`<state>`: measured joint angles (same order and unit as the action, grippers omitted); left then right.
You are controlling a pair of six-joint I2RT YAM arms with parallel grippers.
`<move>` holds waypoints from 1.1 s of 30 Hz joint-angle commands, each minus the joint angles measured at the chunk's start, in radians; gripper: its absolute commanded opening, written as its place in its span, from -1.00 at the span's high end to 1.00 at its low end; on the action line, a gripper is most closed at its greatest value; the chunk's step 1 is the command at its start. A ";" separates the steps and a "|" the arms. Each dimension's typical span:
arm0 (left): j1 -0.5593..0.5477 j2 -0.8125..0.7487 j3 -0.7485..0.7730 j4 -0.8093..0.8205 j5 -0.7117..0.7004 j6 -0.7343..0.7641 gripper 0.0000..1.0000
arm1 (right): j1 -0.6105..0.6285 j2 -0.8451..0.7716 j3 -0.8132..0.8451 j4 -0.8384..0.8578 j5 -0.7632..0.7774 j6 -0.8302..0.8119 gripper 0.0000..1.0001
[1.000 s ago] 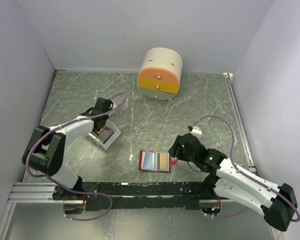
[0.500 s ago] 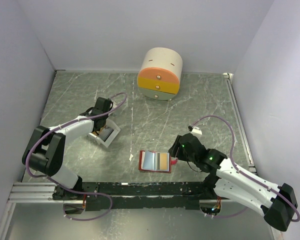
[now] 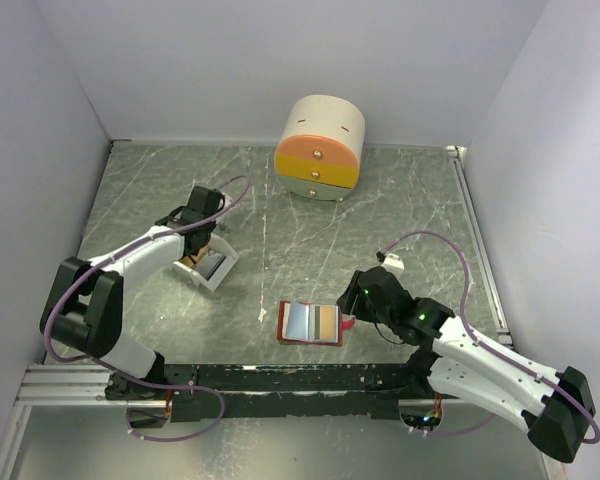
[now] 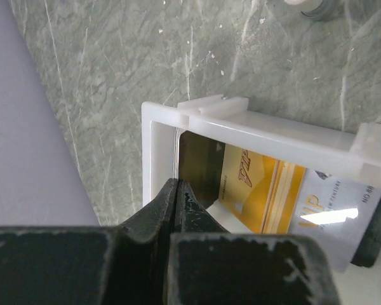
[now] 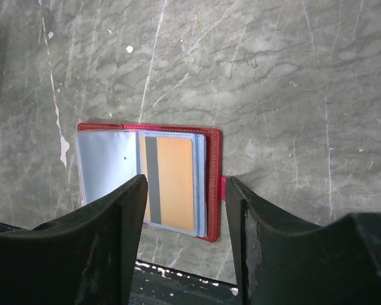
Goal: Put the credit cards into the card holder
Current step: Pick up the credit card from the storage box.
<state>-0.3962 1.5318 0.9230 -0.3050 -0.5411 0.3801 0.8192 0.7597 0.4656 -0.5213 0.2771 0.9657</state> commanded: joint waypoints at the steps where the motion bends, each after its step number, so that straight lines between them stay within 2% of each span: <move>1: 0.007 -0.037 0.065 -0.077 0.037 -0.040 0.86 | 0.000 -0.004 0.025 0.008 0.007 0.008 -0.05; 8: 0.007 -0.119 0.103 -0.186 0.232 -0.191 0.86 | 0.000 0.004 0.041 -0.003 0.032 -0.028 -0.05; 13: 0.007 -0.189 0.132 -0.240 0.297 -0.268 0.86 | 0.000 -0.008 0.062 0.032 0.004 -0.091 -0.05; 19: 0.007 -0.295 0.139 -0.250 0.403 -0.361 0.86 | 0.002 -0.064 0.012 0.201 -0.149 -0.130 -0.05; 27: 0.007 -0.416 0.124 -0.264 0.544 -0.526 0.86 | 0.001 -0.070 0.022 0.365 -0.315 -0.073 -0.05; 33: 0.007 -0.571 0.025 -0.159 0.814 -0.680 0.86 | 0.001 -0.062 0.001 0.522 -0.379 -0.012 0.04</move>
<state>-0.3943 1.0592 1.0100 -0.5365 0.0582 -0.1566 0.8192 0.6991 0.4797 -0.1551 -0.0303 0.9115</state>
